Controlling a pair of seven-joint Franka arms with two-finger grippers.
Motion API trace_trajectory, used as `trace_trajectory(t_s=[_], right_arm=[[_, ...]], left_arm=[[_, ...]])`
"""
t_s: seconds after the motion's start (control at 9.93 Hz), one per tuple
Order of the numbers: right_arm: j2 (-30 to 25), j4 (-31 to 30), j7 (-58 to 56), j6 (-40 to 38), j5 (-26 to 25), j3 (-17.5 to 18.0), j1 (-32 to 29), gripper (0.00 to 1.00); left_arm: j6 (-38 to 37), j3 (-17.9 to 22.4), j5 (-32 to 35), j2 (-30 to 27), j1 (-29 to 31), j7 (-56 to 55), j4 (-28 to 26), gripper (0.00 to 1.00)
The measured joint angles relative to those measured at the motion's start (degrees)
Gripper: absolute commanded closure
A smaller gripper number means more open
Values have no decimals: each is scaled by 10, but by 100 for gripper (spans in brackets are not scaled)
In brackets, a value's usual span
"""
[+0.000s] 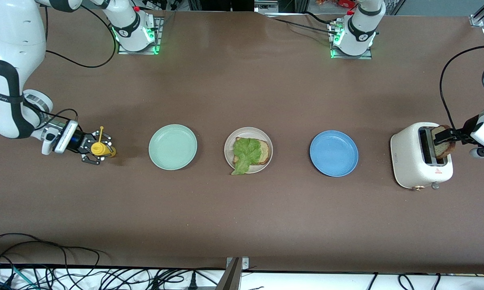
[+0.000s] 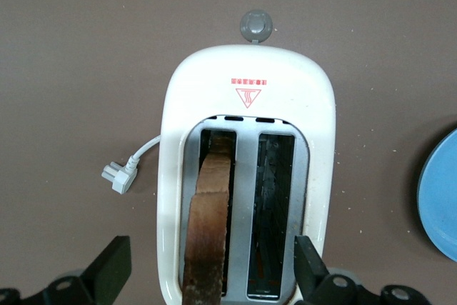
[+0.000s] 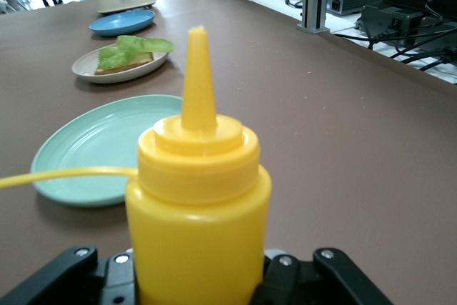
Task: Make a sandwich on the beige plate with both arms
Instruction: 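Carry the mustard bottle over the lettuce on the beige plate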
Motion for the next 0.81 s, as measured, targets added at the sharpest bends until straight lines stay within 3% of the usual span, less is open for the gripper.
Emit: trace_trajectory(t_s=[0.3, 0.6, 0.7, 0.81], right_arm=[[-17, 42, 82, 102, 0, 0, 55, 100], [-17, 89, 204, 291, -3, 1, 171, 100], [-17, 102, 263, 356, -28, 2, 211, 100], [-16, 113, 339, 409, -87, 2, 246, 100]], left_arm=[[0, 0, 0, 1, 0, 0, 0, 0], [0, 0, 0, 1, 0, 0, 0, 0], [0, -1, 0, 2, 0, 0, 0, 0], [0, -1, 0, 2, 0, 0, 0, 0]])
